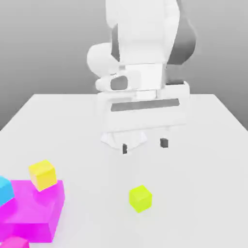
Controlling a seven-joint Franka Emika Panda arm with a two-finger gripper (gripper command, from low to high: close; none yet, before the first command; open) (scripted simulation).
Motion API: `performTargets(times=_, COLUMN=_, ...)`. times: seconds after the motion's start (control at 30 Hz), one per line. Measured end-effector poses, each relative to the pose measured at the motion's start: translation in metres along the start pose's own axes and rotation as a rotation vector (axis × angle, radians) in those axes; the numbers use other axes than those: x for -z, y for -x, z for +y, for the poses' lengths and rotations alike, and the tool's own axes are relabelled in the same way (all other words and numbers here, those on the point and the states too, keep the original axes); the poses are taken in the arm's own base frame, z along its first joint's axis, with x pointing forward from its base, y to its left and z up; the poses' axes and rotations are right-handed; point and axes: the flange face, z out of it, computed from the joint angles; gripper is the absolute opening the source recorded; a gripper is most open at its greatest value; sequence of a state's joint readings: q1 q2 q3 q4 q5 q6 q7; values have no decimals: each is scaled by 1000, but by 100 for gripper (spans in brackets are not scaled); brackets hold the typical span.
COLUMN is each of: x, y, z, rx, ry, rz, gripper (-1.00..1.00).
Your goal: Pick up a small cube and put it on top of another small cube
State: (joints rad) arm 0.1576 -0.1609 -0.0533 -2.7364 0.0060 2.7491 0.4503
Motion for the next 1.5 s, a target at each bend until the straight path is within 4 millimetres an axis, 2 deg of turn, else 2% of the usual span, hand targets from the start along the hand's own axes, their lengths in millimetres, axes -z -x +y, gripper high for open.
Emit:
performTargets(times=0.1, x=-56, y=40, z=12, rx=81, ry=48, rz=-97, gripper=0)
performTargets(times=0.17, x=-84, y=60, z=20, rx=115, ry=70, rz=-141, gripper=0)
performTargets(times=0.37, x=-139, y=73, z=28, rx=124, ry=78, rz=-155, gripper=0)
performTargets(times=0.4, x=-146, y=75, z=29, rx=124, ry=77, rz=-156, gripper=-100)
performTargets(times=0.63, x=-148, y=76, z=29, rx=124, ry=77, rz=-157, gripper=-100)
performTargets(times=0.87, x=-93, y=67, z=24, rx=124, ry=77, rz=-157, gripper=-100)
performTargets(times=1.07, x=-86, y=-12, z=57, rx=51, ry=80, rz=-164, gripper=-100)
performTargets(times=1.17, x=-84, y=-54, z=82, rx=22, ry=80, rz=-167, gripper=-100)
performTargets(times=1.33, x=-78, y=-120, z=138, rx=-29, ry=82, rz=-165, gripper=-100)
performTargets(times=1.5, x=-64, y=-175, z=205, rx=-67, ry=86, rz=-155, gripper=-100)
